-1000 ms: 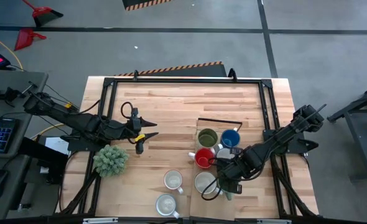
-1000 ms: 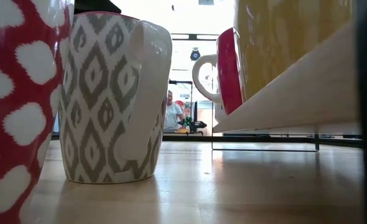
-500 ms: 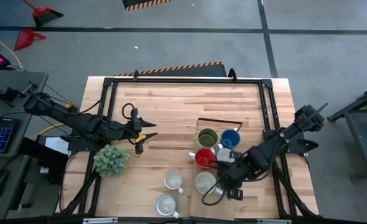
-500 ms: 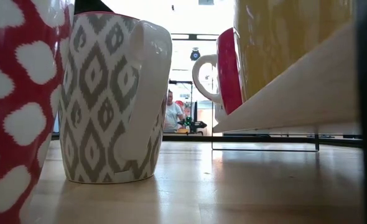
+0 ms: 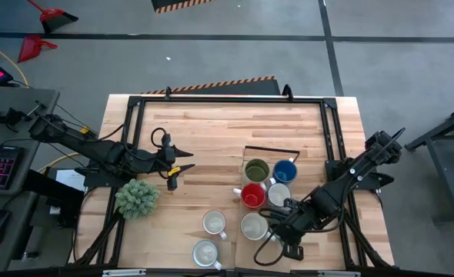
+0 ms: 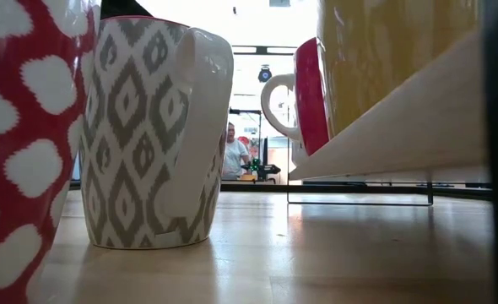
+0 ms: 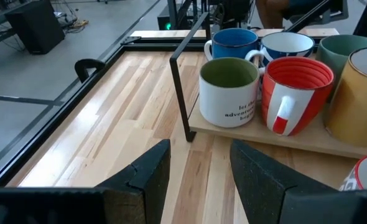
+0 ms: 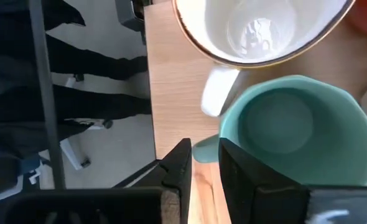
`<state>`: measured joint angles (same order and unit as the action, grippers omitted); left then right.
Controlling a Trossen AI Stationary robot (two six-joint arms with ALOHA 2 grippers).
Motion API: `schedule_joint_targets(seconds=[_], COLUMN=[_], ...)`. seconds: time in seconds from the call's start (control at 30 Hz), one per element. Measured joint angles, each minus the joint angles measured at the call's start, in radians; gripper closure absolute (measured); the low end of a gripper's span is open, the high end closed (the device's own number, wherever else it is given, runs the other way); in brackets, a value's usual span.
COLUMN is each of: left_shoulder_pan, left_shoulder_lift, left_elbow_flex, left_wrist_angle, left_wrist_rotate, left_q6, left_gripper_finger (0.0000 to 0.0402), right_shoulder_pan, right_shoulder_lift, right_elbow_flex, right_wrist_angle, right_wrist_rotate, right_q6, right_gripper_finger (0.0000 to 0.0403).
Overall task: Place coffee mugs
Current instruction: Put the light green mug on the shelf, then adjust the yellow mug on the shelf
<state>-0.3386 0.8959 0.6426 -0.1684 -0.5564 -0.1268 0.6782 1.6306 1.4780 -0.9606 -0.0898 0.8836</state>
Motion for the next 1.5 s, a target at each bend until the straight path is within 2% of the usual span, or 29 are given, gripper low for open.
schedule_joint_targets(seconds=[0.2, 0.53, 1.13, 1.3, 1.5], left_shoulder_pan=[0.000, 0.000, 0.000, 0.000, 0.000], left_shoulder_lift=[0.000, 0.000, 0.000, 0.000, 0.000], left_elbow_flex=[0.000, 0.000, 0.000, 0.000, 0.000], left_wrist_angle=[0.000, 0.000, 0.000, 0.000, 0.000], left_wrist_rotate=[0.000, -0.001, -0.001, -0.001, -0.001], left_q6=[0.000, 0.000, 0.000, 0.000, 0.033], left_gripper_finger=[0.0248, 0.0248, 0.0248, 0.0248, 0.0248], right_shoulder_pan=[0.004, 0.007, 0.008, 0.008, 0.008], right_shoulder_lift=[0.031, 0.087, 0.092, 0.092, 0.090], right_elbow_flex=[0.000, 0.000, 0.000, 0.000, 0.000], right_wrist_angle=[0.008, 0.000, -0.054, 0.007, 0.101], right_wrist_rotate=[-0.025, -0.106, -0.042, -0.145, -0.181], right_q6=[0.007, -0.001, 0.036, 0.010, -0.022], right_gripper_finger=[0.0358, 0.0359, 0.0359, 0.0359, 0.0359])
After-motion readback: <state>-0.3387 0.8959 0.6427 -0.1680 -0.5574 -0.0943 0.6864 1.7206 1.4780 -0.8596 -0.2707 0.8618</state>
